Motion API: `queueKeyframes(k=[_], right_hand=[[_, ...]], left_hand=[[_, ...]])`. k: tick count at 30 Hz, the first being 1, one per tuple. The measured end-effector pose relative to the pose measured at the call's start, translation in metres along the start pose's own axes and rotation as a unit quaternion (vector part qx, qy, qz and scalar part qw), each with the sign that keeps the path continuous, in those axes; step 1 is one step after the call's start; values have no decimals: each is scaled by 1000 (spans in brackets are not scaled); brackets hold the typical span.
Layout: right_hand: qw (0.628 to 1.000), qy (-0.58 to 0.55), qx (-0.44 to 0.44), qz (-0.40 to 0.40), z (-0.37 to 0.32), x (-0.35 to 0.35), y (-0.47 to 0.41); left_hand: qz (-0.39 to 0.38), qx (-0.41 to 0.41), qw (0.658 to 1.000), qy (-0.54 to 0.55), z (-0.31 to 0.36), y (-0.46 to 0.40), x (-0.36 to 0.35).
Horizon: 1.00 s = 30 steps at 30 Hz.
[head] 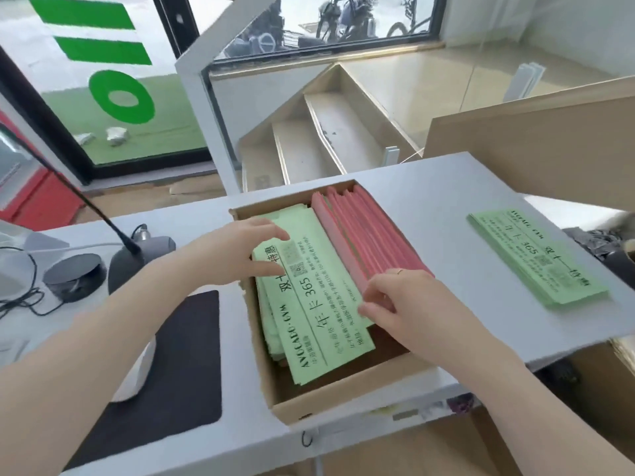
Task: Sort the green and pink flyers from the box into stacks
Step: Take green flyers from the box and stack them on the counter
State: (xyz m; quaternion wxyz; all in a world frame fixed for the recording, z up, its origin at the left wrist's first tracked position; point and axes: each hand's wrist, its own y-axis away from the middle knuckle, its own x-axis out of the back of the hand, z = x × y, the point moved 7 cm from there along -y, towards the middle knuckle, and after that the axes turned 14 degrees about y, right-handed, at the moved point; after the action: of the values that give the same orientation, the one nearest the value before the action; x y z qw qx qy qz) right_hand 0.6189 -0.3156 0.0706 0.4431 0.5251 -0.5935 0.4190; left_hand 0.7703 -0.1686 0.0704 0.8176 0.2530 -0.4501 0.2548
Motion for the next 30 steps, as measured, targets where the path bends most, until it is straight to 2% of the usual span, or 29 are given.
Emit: queueKeyframes(k=[3,6,9,13,18,20,24,25,28,30], right_hand=[[994,33,-96,-47,-15,-19,7],[976,73,-197,-64,-25,-36,12],[947,119,-289,-80,-28,-42,17],[922,109,-361,-84,-37,-50,18],[905,-60,-420,-26,-36,-50,16],[892,-123,-434,35,-37,-51,16],[831,-261,-469,149,-36,-49,28],[827,-265,-474,145,-35,-49,31],[870,-174,-459,46,-40,-51,29],[885,-135,-446,3,-44,-54,22]], left_hand=[[-43,-35,996,-65,-8,-9,-4],[-53,-46,989,-131,-13,-23,-7],[-29,-37,987,-153,-19,-41,-6],[24,16,991,-130,-37,-59,-2],[57,15,996,-70,-48,-66,2],[64,17,997,-45,-51,-68,5],[62,9,997,-44,-52,-71,6],[63,8,997,-44,-52,-72,5],[55,17,998,-40,-51,-77,3],[48,29,997,-48,-51,-79,2]])
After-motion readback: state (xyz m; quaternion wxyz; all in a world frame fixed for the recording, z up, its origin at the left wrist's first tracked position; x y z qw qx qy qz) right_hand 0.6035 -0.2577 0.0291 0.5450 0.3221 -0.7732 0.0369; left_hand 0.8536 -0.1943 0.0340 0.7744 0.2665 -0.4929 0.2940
